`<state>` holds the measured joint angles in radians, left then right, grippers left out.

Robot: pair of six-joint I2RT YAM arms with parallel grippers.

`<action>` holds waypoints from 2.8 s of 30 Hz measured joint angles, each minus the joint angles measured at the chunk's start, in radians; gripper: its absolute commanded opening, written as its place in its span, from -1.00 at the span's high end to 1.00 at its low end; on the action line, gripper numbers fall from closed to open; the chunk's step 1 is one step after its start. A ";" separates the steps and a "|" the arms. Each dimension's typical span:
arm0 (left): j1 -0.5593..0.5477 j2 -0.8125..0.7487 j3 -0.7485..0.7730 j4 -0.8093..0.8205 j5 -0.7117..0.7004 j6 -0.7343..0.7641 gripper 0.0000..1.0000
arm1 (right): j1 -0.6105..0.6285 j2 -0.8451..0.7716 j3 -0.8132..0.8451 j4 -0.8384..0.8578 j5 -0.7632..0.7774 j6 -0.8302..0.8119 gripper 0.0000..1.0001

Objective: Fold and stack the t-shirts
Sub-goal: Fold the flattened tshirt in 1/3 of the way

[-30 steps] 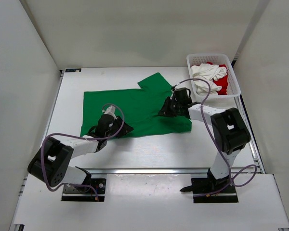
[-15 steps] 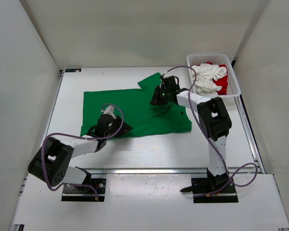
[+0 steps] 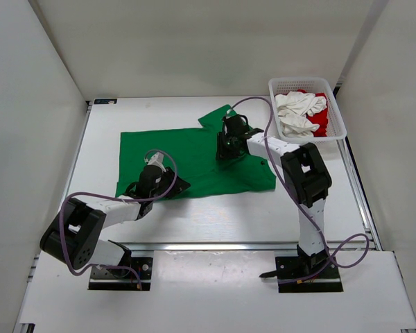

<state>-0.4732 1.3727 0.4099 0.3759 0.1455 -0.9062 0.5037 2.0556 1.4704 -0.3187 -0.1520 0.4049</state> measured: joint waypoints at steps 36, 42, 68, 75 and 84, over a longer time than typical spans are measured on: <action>0.026 -0.002 -0.031 0.021 0.005 -0.010 0.37 | 0.066 0.150 0.225 -0.162 0.175 -0.043 1.00; 0.028 -0.013 -0.031 0.020 0.008 -0.011 0.37 | 0.073 0.146 0.225 -0.159 0.184 -0.043 1.00; 0.020 -0.009 0.062 -0.069 -0.011 0.053 0.38 | 0.014 -0.358 -0.351 0.106 0.091 0.070 1.00; -0.019 0.168 0.136 -0.090 -0.011 0.097 0.41 | -0.092 -0.441 -0.663 0.182 0.103 0.138 1.00; -0.031 0.108 0.005 -0.034 0.046 0.090 0.41 | -0.118 -0.657 -0.919 0.286 0.089 0.205 1.00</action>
<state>-0.5037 1.4803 0.4152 0.3420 0.1917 -0.8162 0.3859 1.3991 0.5510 -0.0322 -0.0631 0.6102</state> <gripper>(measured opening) 0.297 0.005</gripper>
